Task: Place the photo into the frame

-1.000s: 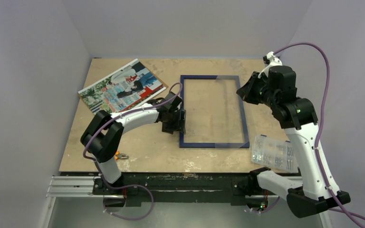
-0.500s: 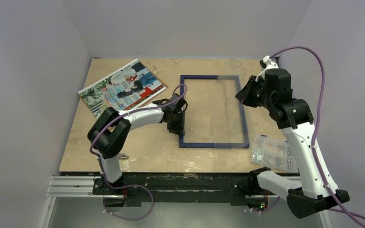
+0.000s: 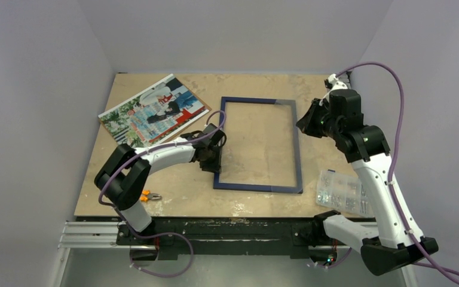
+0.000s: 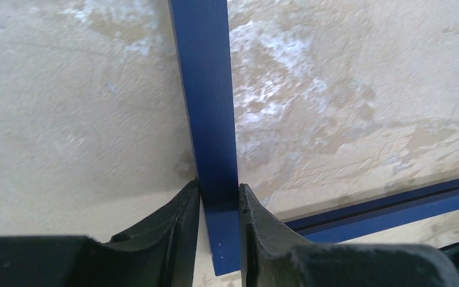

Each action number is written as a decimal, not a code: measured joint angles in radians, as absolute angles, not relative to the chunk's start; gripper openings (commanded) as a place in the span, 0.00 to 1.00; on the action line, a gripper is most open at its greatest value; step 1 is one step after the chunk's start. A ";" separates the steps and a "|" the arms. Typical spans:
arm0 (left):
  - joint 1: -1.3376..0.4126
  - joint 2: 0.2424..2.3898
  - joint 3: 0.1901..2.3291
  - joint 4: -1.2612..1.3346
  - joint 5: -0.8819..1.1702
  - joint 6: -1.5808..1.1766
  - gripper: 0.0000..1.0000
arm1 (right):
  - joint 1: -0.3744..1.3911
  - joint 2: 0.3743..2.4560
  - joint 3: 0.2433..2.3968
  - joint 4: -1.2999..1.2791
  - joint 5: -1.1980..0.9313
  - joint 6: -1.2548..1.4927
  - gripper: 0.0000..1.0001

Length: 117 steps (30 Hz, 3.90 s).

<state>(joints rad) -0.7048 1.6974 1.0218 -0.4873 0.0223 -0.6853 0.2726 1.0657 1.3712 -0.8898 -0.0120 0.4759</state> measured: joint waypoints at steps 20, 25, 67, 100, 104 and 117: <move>-0.666 1.441 0.946 -0.693 -0.020 -0.512 0.90 | 0.262 1.050 1.370 -0.885 0.012 0.477 0.00; -0.666 1.362 1.012 -0.683 0.047 -0.521 0.91 | 0.262 1.025 1.403 -0.901 0.043 0.477 0.00; -1.018 2.327 1.878 -0.501 0.230 -0.870 0.35 | 0.262 0.907 1.530 -1.040 0.453 0.426 0.00; -0.903 1.864 1.638 -0.389 0.394 -0.867 0.00 | 0.261 0.881 1.138 -0.799 0.229 0.505 0.00; -0.897 1.828 1.637 -0.381 0.428 -0.871 0.00 | 0.262 0.867 1.061 -0.700 0.159 0.544 0.00; -0.897 1.771 1.590 -0.342 0.570 -0.883 0.00 | 0.262 0.854 0.896 -0.484 0.027 0.613 0.00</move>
<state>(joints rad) -0.8970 1.7710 1.5902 -0.3416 0.5705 -0.8833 0.2615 0.8539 0.8963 -0.4843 0.0269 0.6128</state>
